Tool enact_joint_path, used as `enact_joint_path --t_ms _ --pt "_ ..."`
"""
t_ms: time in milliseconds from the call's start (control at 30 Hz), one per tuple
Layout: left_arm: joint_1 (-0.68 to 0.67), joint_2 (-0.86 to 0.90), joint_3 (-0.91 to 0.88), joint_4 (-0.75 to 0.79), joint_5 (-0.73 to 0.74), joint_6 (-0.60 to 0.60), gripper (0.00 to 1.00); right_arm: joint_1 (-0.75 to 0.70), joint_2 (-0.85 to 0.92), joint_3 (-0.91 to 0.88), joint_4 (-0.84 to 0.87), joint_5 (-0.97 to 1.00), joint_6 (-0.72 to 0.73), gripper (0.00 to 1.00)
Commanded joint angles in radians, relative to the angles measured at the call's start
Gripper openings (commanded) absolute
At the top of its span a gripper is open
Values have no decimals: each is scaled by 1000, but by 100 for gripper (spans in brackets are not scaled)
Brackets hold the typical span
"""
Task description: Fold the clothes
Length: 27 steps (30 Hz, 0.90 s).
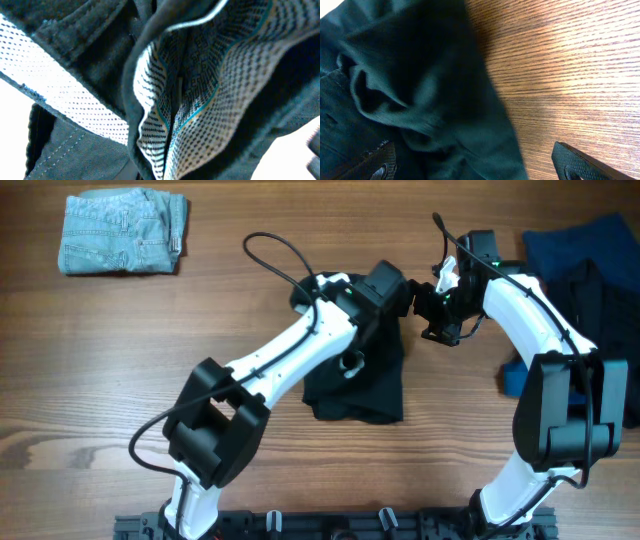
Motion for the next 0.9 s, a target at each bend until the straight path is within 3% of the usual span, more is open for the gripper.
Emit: enact_joint_path --t_ms 0,33,133,233,400,600,767,867 --pt "-45 29 12 13 -6 -16 16 4 7 -7 -8 -12 -28 100" --pt "-53 30 12 15 -6 -16 19 4 7 -7 -9 -12 -29 100" --pt "-70 30 12 15 -21 -12 51 4 7 -7 -16 -13 -39 100" --pt "-73 29 12 14 -32 -4 59 4 7 -7 -21 -13 -43 100" --pt "-73 -3 14 9 -37 98 62 4 7 -7 -20 -13 -42 100" --pt "-71 -160 42 -33 -151 131 63 4 7 -7 -23 -12 -43 100" --pt "-42 -364 42 -47 -198 208 78 4 -31 -7 -35 10 -60 98" --pt "18 -490 42 -88 -204 228 79 4 -105 -7 -59 62 -58 99"
